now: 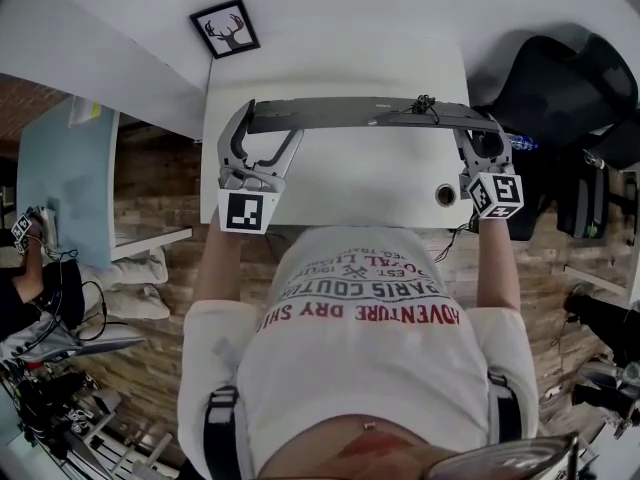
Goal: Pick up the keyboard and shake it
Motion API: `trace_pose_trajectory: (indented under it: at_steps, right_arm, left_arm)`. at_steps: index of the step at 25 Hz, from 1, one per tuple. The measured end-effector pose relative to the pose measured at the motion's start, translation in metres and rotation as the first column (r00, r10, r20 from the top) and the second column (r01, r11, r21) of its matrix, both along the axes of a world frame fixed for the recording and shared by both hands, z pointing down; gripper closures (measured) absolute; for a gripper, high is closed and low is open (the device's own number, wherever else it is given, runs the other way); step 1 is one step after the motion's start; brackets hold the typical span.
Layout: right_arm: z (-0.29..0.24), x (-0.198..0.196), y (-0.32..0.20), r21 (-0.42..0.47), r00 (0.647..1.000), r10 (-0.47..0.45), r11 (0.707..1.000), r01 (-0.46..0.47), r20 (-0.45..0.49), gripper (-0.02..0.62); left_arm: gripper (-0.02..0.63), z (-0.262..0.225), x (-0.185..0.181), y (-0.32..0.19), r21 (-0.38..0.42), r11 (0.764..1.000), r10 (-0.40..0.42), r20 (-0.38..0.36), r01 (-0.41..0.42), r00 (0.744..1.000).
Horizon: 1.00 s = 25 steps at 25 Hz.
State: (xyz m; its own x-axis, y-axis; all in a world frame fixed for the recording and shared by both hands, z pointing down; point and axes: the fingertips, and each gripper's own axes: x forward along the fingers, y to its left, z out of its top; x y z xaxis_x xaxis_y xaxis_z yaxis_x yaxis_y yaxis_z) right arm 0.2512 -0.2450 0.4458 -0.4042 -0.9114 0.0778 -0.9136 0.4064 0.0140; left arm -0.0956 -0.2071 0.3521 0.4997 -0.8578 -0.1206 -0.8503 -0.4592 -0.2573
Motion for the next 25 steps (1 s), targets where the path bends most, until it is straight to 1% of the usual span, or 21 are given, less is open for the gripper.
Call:
trace_pose_trajectory:
  at_steps: [2, 3, 4, 5, 6, 7, 8, 9, 10, 11, 12, 13, 14, 17, 18, 21, 25]
  right_arm:
    - [-0.003, 0.002, -0.001, 0.014, 1.0, 0.011, 1.0, -0.011, -0.015, 0.313]
    - [-0.004, 0.002, -0.002, 0.018, 1.0, 0.013, 1.0, -0.012, -0.019, 0.313]
    - [-0.004, 0.003, -0.002, 0.019, 1.0, 0.014, 1.0, -0.013, -0.022, 0.313]
    - [-0.004, 0.003, -0.002, 0.017, 1.0, 0.016, 1.0, -0.016, -0.024, 0.313]
    - [-0.003, 0.004, -0.002, 0.014, 1.0, 0.019, 1.0, -0.019, -0.024, 0.314]
    - [-0.001, 0.004, -0.002, 0.008, 0.999, 0.023, 1.0, -0.023, -0.023, 0.313]
    - [0.001, 0.004, -0.002, -0.001, 0.999, 0.025, 1.0, -0.025, -0.021, 0.313]
    - [0.003, 0.003, -0.003, -0.012, 1.0, 0.024, 1.0, -0.024, -0.019, 0.313]
    - [0.005, 0.002, -0.003, -0.024, 1.0, 0.02, 1.0, -0.02, -0.017, 0.313]
    - [0.006, 0.001, -0.003, -0.034, 1.0, 0.014, 0.999, -0.015, -0.017, 0.314]
    - [0.007, 0.0, -0.003, -0.044, 1.0, 0.007, 0.999, -0.007, -0.022, 0.314]
    - [0.009, -0.002, -0.003, -0.052, 1.0, -0.002, 0.999, 0.0, -0.03, 0.313]
    - [0.01, -0.004, -0.003, -0.062, 0.999, -0.011, 0.998, 0.009, -0.038, 0.313]
    - [0.012, -0.013, -0.002, -0.1, 0.998, -0.041, 0.994, 0.036, -0.054, 0.313]
    - [0.012, -0.016, -0.003, -0.109, 0.997, -0.052, 0.993, 0.046, -0.056, 0.314]
    - [0.009, -0.026, -0.003, -0.113, 0.995, -0.079, 0.991, 0.072, -0.063, 0.314]
    - [-0.005, -0.039, 0.0, -0.077, 0.989, -0.109, 0.992, 0.101, -0.102, 0.314]
  left_arm:
    - [0.264, 0.001, 0.001, 0.002, 0.002, 1.0, 0.003, -0.012, -0.003, 1.0]
    - [0.264, 0.002, 0.001, 0.002, 0.006, 1.0, 0.005, 0.017, -0.005, 1.0]
    - [0.264, 0.004, 0.002, 0.003, 0.013, 1.0, 0.011, 0.088, -0.012, 0.996]
    - [0.264, 0.007, 0.003, 0.004, 0.021, 1.0, 0.019, 0.183, -0.023, 0.983]
    - [0.264, 0.01, 0.004, 0.006, 0.026, 0.999, 0.023, 0.254, -0.031, 0.967]
    - [0.264, 0.012, 0.004, 0.006, 0.027, 0.999, 0.024, 0.284, -0.033, 0.959]
    - [0.264, 0.012, 0.004, 0.006, 0.029, 0.999, 0.024, 0.288, -0.033, 0.957]
    - [0.264, 0.011, 0.004, 0.005, 0.032, 0.999, 0.022, 0.276, -0.032, 0.961]
    - [0.264, 0.009, 0.003, 0.003, 0.031, 0.999, 0.019, 0.244, -0.028, 0.97]
    - [0.264, 0.008, 0.002, 0.001, 0.019, 1.0, 0.015, 0.181, -0.019, 0.983]
    - [0.264, 0.009, 0.0, -0.002, -0.006, 1.0, 0.009, 0.1, -0.008, 0.995]
    - [0.264, 0.011, -0.003, -0.006, -0.038, 0.999, 0.003, 0.038, -0.002, 0.999]
    - [0.264, 0.015, -0.007, -0.009, -0.068, 0.998, 0.001, 0.012, 0.0, 1.0]
    - [0.264, 0.031, -0.02, -0.019, -0.146, 0.989, 0.001, 0.033, 0.004, 0.999]
    - [0.264, 0.035, -0.024, -0.022, -0.17, 0.985, -0.001, 0.029, 0.006, 1.0]
    - [0.264, 0.044, -0.035, -0.031, -0.238, 0.971, -0.007, -0.011, 0.004, 1.0]
    - [0.263, 0.057, -0.05, -0.04, -0.326, 0.945, -0.009, -0.078, -0.016, 0.997]
